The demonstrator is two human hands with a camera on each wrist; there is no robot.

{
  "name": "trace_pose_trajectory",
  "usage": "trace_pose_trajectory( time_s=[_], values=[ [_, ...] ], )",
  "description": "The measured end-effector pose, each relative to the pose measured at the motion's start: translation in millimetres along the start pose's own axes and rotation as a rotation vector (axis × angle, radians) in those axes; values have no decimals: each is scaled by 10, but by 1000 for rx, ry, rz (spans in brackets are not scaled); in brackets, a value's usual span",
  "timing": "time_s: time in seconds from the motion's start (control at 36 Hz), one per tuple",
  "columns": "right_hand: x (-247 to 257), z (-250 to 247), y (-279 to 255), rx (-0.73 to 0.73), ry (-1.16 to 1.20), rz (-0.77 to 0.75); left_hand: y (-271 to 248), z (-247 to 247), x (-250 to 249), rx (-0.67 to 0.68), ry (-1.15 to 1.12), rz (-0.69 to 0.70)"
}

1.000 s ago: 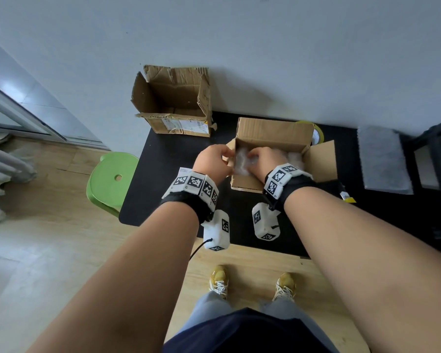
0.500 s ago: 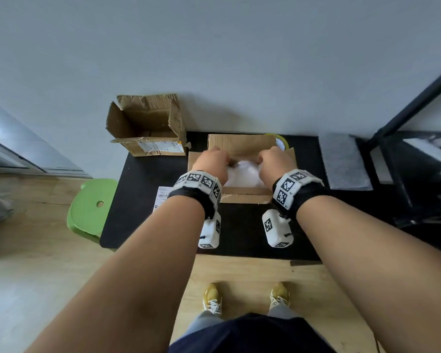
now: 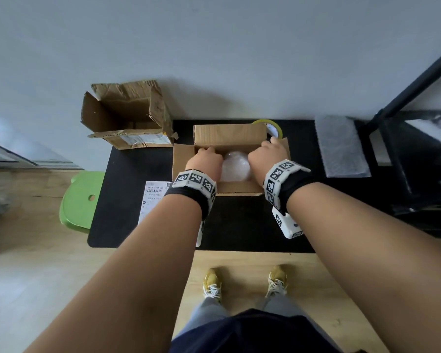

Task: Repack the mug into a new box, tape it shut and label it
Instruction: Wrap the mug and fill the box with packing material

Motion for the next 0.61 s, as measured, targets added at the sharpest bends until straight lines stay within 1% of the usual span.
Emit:
trace_pose_trajectory(
  time_s=[0.11, 0.31, 0.47, 0.61],
  values=[
    [15, 57, 57, -19, 25, 5, 38, 30, 17, -15, -25, 1],
    [-24, 101, 59, -42, 44, 5, 59, 9, -37, -33, -1, -5],
    [-33, 129, 21, -30, 76, -2, 11, -13, -67, -12, 10, -32],
    [-124, 57, -69, -73, 168, 68, -48, -112, -112, 3, 37, -69]
  ],
)
Point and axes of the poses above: each hand's wrist, its own y-axis towards the middle knuckle, its own z-axis out of the palm, x = y × z, the point moved 5 cm from there along y, towards the middle knuckle, and after that the axes turned 7 degrees about -x, right-handed, at the moved point
